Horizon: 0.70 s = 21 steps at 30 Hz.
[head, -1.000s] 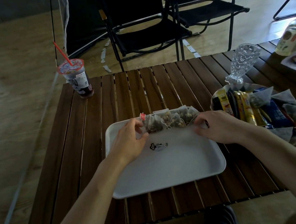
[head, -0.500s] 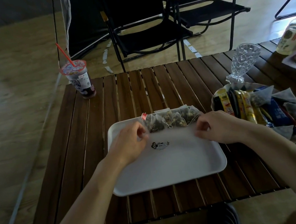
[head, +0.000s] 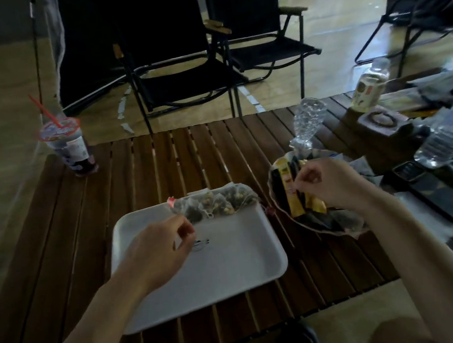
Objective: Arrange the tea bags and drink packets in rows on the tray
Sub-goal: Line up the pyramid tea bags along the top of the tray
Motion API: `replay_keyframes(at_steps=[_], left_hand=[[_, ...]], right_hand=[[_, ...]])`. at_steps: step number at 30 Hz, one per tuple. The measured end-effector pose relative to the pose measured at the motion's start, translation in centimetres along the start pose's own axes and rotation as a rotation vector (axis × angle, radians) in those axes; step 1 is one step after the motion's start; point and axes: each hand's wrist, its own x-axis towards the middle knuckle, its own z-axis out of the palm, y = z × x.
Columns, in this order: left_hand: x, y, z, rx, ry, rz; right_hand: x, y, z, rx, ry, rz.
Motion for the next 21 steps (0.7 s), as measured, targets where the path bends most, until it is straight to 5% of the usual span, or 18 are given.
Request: replay_keyframes(at_steps=[4, 8, 21], left_hand=[[0.1, 0.6, 0.6, 0.013, -0.036, 0.022], [0.3, 0.4, 0.8, -0.021, -0.038, 0.020], [0.4, -1.0, 0.8, -0.051, -0.037, -0.011]], right_hand=[[0.5, 4.0, -2.2, 0.070, 0.336, 0.252], [1.4, 6.1, -1.4, 0.176, 0.319, 0.375], [1.8, 3.5, -0.8, 0.232, 0.404, 0.229]])
